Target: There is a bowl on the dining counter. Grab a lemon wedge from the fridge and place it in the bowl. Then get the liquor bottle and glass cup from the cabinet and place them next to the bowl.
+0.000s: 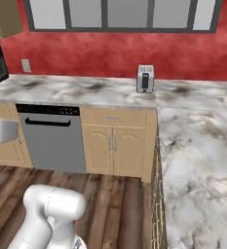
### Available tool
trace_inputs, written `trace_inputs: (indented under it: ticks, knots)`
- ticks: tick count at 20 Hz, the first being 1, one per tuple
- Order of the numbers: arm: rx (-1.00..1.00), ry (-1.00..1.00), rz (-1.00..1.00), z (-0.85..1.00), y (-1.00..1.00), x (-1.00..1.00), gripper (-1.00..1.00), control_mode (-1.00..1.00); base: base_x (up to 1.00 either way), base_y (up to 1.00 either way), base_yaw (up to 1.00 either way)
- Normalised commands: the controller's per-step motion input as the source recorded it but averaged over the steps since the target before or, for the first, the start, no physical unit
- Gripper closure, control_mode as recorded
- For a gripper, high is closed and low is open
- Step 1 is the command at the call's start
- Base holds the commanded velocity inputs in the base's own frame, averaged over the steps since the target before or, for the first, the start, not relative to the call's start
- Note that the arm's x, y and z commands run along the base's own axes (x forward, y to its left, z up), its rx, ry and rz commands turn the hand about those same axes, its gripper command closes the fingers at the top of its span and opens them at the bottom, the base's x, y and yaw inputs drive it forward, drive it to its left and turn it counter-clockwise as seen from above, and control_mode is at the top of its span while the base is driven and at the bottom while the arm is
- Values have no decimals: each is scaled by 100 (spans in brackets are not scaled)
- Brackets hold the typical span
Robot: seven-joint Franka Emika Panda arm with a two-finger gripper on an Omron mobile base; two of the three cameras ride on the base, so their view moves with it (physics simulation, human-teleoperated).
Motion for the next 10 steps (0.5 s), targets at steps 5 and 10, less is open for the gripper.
trace_inputs:
  ticks: [5,10]
  knots:
    - [0,0,0,0,0,0,-100,100,99,7,16]
    - [0,0,0,0,0,0,-100,100,97,32,29]
